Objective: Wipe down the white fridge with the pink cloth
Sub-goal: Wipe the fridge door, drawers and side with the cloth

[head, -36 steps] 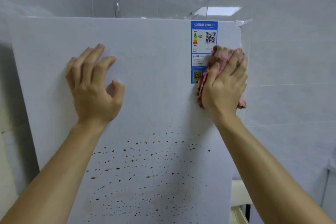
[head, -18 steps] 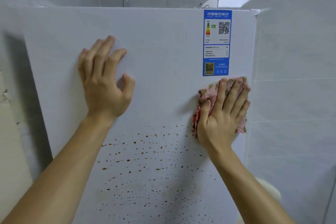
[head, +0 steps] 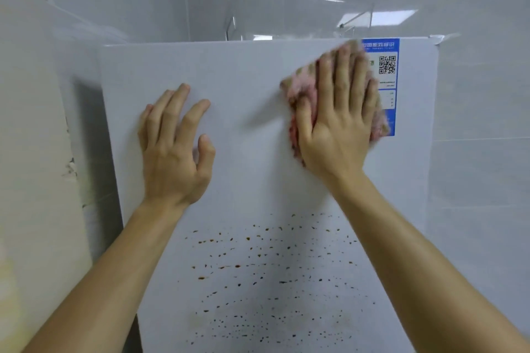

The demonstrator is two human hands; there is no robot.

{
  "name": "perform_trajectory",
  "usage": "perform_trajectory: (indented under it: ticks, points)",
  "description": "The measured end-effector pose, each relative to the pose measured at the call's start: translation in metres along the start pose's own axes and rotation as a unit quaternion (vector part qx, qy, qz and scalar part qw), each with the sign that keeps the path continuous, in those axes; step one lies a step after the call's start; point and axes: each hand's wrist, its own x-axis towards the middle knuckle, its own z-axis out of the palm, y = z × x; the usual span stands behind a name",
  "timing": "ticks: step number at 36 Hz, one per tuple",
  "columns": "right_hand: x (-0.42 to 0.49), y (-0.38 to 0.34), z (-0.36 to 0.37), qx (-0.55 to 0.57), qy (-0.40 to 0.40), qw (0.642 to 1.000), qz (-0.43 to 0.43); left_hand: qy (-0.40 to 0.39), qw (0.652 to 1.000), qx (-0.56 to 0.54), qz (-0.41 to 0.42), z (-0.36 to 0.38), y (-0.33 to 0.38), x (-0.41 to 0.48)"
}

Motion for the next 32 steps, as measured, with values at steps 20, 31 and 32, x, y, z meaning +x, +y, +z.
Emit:
perform_trajectory:
  ticks: [20, 31, 32]
  points:
    - [0.023, -0.029, -0.005, -0.005, -0.084, 0.996, -0.022, -0.040, 0.999, -0.001, 0.004, -0.010, -0.008, -0.005]
    - [-0.112, -0.066, -0.004, 0.066, -0.118, 0.967, -0.215, -0.034, 0.999, 0.012, -0.005, -0.014, -0.019, -0.016]
    - [-0.109, -0.063, -0.004, 0.069, -0.119, 0.964, -0.227, -0.036, 0.999, 0.013, -0.005, -0.014, -0.019, -0.017]
